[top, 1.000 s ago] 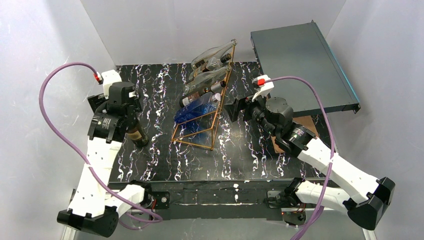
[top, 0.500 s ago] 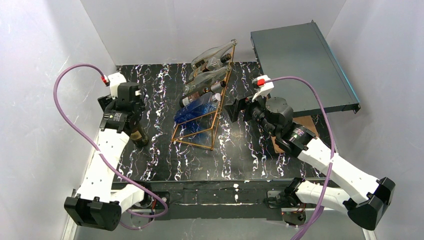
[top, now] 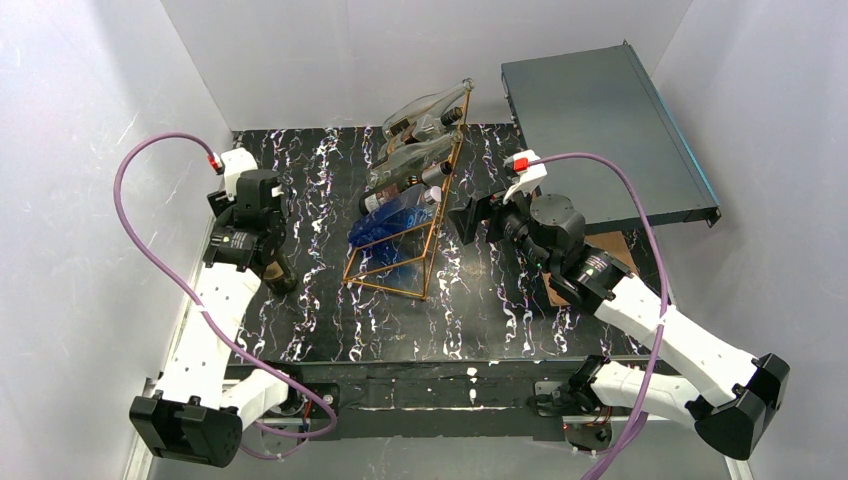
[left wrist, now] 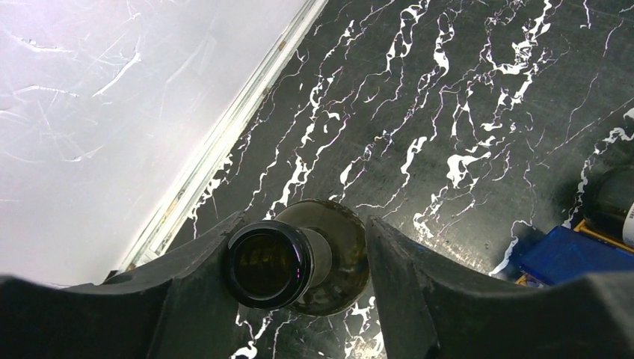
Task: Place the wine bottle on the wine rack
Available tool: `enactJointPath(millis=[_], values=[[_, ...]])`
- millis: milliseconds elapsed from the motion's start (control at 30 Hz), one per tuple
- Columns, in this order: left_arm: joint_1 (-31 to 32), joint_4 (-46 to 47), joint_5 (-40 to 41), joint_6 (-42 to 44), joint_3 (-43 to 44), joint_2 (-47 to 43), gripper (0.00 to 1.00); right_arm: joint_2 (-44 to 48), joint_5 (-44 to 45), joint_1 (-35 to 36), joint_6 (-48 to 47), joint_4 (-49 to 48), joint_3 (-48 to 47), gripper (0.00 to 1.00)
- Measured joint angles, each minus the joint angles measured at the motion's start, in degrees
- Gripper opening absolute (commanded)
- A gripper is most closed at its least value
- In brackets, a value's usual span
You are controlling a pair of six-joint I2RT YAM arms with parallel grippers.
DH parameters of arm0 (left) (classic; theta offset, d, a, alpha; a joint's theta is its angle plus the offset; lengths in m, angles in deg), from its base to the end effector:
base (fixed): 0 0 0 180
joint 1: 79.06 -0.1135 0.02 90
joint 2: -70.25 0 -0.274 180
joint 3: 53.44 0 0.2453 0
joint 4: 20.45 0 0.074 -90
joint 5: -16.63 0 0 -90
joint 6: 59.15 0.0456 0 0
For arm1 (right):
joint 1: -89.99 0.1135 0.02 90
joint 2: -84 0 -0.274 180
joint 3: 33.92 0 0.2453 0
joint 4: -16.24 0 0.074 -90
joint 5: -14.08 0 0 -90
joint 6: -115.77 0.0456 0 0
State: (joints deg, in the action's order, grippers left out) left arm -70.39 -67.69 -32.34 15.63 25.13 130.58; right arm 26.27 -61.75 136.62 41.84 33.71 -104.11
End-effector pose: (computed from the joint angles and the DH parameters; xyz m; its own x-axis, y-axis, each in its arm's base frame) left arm 0.2142 -0.0024 0.3758 -0.3433 -0.1480 -0.9275 -0.5638 0.8223 0.0775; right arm 0.1667 0.1603 0.3878 -0.2064 0.1724 -0.9632 -0.4998 0.8277 0.2552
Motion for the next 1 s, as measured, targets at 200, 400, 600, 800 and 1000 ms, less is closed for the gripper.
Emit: enactJointPath(millis=[200,400,600,800,1000], values=[[-0.1,1.3,-0.2,1.9,-1.3,-0.7,0.44,0.0,0.6,0.0,-0.7,0.1,0.0,0.98],[-0.1,3.6,-4.3,4.0,-3.1,-1.9,0.00,0.1,1.1,0.0,-1.1,0.1,0.0,0.98],[-0.6,3.3,-12.8,8.4,-2.6,-3.0,0.00,0.4,1.6,0.0,-1.2,0.7,0.4,0.98],[-0.4,3.0,-20.8,10.5,-1.7,-3.3,0.00,1.0,2.7,0.0,-1.6,1.7,0.4,0.98],[-0.4,4.9,-29.8,11.0,-0.7,-3.8,0.00,1.2,3.7,0.0,-1.9,3.0,0.4,0.98]])
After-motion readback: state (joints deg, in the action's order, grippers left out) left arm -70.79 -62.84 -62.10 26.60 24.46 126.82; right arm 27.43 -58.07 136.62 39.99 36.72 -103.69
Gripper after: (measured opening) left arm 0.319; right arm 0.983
